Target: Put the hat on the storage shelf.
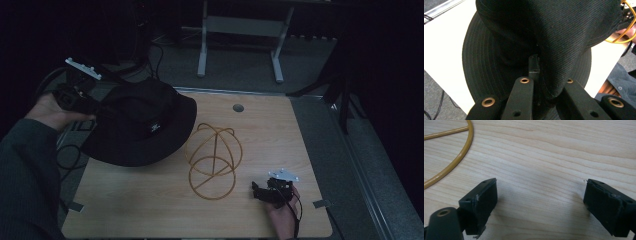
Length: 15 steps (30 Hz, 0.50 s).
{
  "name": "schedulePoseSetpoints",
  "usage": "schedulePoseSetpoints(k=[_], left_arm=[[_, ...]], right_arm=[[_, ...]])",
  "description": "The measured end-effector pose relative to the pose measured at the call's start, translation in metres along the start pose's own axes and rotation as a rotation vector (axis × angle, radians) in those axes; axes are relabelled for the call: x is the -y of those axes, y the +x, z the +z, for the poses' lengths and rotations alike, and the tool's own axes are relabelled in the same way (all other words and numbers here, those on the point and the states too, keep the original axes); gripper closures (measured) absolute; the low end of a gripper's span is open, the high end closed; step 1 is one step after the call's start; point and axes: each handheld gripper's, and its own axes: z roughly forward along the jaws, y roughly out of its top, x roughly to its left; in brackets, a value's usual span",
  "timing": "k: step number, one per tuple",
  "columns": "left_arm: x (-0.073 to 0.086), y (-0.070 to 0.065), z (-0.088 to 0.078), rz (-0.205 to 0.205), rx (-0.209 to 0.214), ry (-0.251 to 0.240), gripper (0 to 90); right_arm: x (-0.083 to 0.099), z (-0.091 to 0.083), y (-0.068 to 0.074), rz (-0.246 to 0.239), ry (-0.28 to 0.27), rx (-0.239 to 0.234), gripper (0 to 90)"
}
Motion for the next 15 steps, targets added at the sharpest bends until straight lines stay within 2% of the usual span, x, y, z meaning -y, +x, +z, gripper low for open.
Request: schedulePoseSetpoints(k=[15], left_arm=[[-0.0043,-0.0041,-0.01,0.018,0.003,-0.024,87.1]], right_arm=[[0.0,0.0,0.0,-0.002,0.001,0.0,11.8]])
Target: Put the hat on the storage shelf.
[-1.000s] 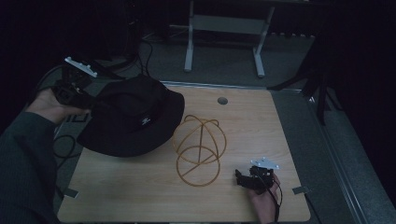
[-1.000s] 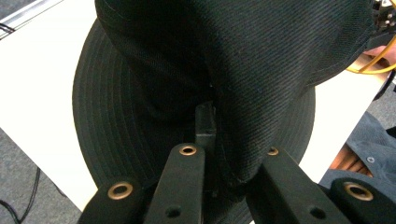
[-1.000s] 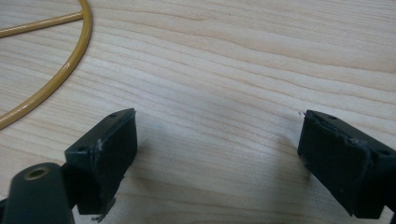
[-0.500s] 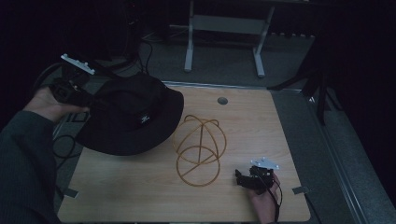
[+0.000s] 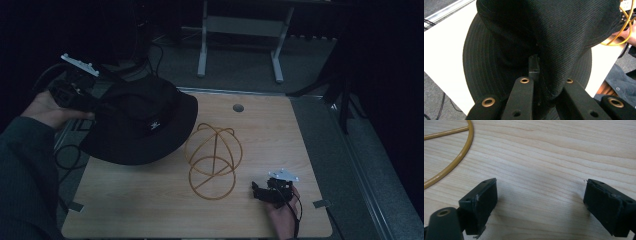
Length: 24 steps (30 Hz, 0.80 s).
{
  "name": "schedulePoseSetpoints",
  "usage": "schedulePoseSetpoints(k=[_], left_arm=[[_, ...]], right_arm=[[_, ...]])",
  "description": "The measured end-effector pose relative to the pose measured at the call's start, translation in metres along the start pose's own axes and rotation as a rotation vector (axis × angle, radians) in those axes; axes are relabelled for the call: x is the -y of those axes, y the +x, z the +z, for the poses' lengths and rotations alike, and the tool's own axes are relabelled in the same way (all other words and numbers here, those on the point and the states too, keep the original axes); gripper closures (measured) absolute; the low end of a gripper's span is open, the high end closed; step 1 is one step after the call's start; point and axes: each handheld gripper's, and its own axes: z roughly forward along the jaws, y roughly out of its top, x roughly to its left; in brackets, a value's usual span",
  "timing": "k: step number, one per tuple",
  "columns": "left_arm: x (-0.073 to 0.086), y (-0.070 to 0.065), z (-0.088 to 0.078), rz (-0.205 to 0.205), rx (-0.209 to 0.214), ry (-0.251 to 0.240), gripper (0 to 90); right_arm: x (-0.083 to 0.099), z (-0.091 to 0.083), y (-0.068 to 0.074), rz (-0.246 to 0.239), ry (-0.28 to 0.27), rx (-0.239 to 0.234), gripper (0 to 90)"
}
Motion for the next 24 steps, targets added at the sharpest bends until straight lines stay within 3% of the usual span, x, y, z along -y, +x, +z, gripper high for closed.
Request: schedulePoseSetpoints(k=[13,20,24], left_arm=[[0.0,-0.003,-0.009,0.009,0.016,-0.041,87.1],[-0.002,-0.006,-0.013,0.025,0.003,-0.044,87.1],[-0.003,-0.008,-0.014,0.032,0.018,-0.046,87.2]], right_arm=[[0.0,0.0,0.0,0.001,0.001,-0.001,11.8],[0.0,0.0,0.0,0.001,0.002,-0.002,11.8],[0.0,0.0,0.0,0.001,0.002,-0.002,11.8]])
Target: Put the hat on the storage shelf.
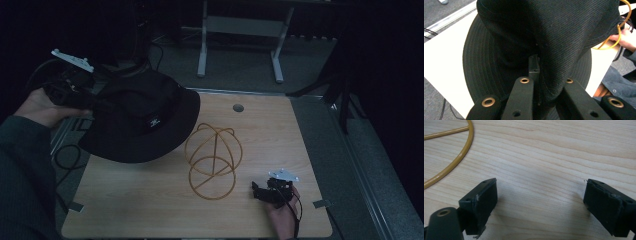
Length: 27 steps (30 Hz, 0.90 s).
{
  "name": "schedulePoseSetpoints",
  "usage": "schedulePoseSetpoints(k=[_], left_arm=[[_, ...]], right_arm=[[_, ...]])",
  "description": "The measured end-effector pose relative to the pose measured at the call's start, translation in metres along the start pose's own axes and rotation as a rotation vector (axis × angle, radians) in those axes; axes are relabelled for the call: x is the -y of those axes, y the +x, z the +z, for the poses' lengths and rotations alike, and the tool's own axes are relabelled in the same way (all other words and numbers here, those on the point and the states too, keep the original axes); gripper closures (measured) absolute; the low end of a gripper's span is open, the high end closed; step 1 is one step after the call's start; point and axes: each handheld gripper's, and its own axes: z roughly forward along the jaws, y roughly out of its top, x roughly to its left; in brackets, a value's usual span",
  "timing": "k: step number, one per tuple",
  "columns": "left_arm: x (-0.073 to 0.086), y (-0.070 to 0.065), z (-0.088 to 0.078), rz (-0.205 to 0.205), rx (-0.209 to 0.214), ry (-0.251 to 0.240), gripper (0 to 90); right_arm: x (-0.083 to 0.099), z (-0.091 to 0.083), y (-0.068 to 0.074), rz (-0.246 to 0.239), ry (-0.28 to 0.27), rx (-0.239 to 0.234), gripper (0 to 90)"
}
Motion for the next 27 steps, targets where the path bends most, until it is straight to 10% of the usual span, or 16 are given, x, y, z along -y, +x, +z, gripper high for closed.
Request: schedulePoseSetpoints(k=[27], left_arm=[[-0.01,-0.01,-0.007,0.044,0.067,-0.035,87.1]], right_arm=[[0.0,0.0,0.0,-0.001,-0.001,0.001,11.8]])
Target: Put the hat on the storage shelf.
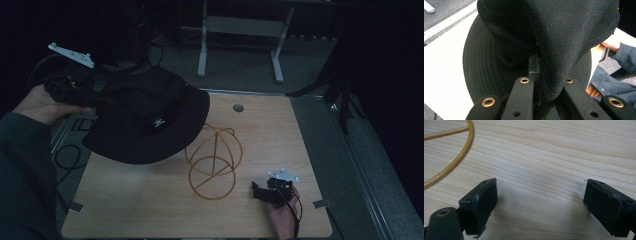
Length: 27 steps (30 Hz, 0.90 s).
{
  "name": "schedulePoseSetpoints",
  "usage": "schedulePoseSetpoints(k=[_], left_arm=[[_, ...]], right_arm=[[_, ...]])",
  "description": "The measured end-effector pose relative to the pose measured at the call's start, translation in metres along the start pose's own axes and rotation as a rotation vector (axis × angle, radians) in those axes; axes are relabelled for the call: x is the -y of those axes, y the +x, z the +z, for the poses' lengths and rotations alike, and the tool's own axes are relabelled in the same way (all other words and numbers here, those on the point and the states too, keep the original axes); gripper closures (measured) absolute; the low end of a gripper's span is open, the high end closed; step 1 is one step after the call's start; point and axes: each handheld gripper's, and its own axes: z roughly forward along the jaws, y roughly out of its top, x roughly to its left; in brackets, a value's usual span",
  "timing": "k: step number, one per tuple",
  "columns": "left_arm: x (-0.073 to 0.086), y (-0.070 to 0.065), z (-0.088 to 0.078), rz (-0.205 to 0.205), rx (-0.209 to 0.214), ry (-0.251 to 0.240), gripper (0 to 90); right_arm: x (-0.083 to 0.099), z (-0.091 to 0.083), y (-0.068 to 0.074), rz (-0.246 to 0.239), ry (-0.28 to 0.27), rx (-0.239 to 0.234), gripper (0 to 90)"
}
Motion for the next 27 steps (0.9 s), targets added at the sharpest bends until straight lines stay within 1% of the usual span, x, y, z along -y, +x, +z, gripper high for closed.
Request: schedulePoseSetpoints(k=[9,20,27], left_arm=[[-0.005,-0.004,-0.002,0.013,0.021,-0.021,87.1],[-0.015,-0.01,0.001,0.034,0.035,-0.017,87.1],[-0.021,-0.014,0.004,0.047,0.054,-0.022,87.1]], right_arm=[[0.0,0.0,0.0,0.0,-0.001,0.0,11.8],[0.0,0.0,0.0,0.0,-0.001,0.0,11.8],[0.0,0.0,0.0,0.0,0.0,-0.001,11.8]])
